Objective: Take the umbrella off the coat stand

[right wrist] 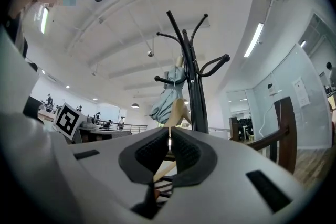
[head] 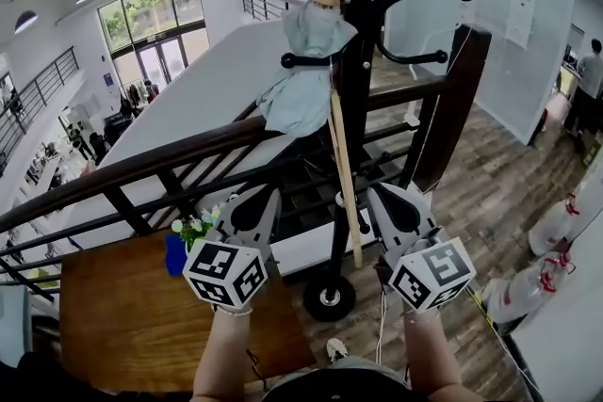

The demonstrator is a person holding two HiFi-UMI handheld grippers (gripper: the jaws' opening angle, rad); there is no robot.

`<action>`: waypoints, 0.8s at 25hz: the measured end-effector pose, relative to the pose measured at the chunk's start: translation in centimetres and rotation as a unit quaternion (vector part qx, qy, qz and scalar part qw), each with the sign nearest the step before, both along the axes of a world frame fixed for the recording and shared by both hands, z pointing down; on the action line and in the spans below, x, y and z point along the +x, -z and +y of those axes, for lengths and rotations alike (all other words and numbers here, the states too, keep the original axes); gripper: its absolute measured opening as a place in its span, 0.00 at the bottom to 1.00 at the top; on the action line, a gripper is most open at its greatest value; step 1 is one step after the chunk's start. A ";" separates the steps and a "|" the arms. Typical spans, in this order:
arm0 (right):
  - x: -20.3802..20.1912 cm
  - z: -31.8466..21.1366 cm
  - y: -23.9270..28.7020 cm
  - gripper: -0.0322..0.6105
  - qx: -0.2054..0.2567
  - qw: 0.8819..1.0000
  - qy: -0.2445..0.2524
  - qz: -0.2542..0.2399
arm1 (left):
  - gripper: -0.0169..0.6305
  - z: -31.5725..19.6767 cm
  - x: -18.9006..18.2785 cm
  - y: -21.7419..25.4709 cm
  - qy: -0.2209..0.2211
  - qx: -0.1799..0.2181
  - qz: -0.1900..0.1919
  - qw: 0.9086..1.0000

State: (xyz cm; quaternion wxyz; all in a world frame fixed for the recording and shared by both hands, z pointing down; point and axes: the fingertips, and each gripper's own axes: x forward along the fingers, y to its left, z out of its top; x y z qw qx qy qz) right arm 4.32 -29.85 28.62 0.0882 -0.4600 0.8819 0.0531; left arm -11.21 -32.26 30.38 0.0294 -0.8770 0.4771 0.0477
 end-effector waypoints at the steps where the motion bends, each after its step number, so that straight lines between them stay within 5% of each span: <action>1: -0.1 -0.5 0.3 0.10 0.002 1.000 0.005 -0.001 | 0.07 -0.3 -0.1 0.9 0.001 0.011 -0.003 1.000; 12: -0.5 -3.5 5.1 0.10 0.043 0.998 0.039 0.003 | 0.07 -3.7 -1.4 9.1 0.002 0.079 0.013 0.997; 20: -0.9 -4.5 7.9 0.10 0.069 0.996 0.050 0.007 | 0.07 -3.6 -1.0 15.5 -0.006 0.139 -0.018 0.990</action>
